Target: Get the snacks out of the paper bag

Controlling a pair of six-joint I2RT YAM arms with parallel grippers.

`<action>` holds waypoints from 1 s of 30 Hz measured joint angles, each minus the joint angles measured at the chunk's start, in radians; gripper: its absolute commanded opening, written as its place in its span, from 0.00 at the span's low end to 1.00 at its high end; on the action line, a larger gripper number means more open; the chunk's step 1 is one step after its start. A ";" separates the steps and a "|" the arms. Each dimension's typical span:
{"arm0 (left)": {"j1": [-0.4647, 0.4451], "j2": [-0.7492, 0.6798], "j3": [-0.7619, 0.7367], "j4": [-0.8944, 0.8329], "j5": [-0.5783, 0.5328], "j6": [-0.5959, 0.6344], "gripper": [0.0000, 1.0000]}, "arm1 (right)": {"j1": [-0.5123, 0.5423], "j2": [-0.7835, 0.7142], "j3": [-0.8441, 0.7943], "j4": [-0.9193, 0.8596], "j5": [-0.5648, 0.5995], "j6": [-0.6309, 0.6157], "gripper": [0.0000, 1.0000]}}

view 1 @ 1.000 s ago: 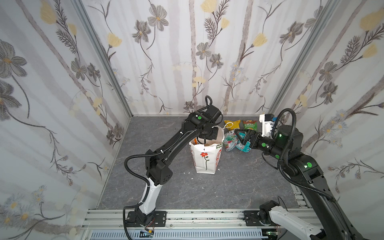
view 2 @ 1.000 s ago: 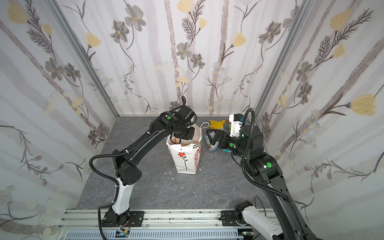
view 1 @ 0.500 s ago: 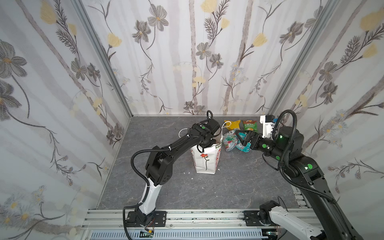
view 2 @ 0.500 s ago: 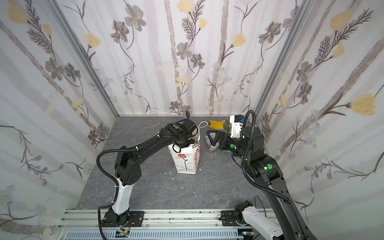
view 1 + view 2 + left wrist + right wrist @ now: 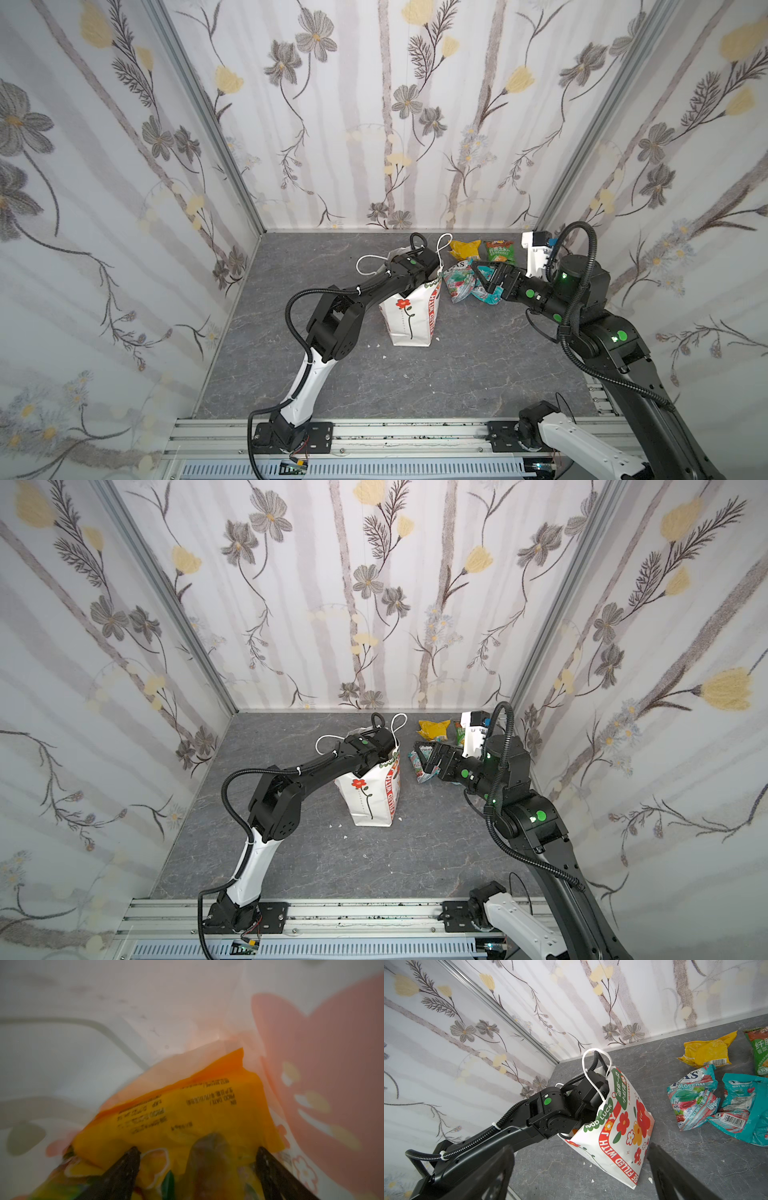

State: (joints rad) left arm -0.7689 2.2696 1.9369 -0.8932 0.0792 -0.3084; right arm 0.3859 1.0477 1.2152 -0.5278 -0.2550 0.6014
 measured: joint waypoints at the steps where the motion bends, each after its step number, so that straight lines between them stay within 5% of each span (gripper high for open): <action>1: 0.000 0.002 -0.004 0.006 0.001 -0.003 0.90 | 0.000 0.000 -0.001 0.000 0.000 0.000 0.99; 7: 0.000 0.029 -0.032 0.042 0.002 -0.021 0.86 | -0.002 -0.001 -0.002 0.000 0.000 0.000 0.99; 10: 0.000 0.036 -0.047 0.066 0.000 -0.032 0.76 | -0.002 -0.001 -0.003 0.000 0.000 0.000 0.99; 23: 0.001 0.026 -0.087 0.130 0.023 -0.085 0.02 | -0.002 0.002 -0.017 0.000 0.000 0.000 0.99; 30: 0.001 0.004 -0.092 0.129 0.032 -0.092 0.00 | -0.003 0.000 -0.032 0.000 0.000 0.000 0.99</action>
State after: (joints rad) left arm -0.7681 2.2734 1.8454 -0.7643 0.1116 -0.4004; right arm 0.3832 1.0481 1.1831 -0.5278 -0.2554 0.6014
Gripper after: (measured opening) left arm 0.099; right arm 0.993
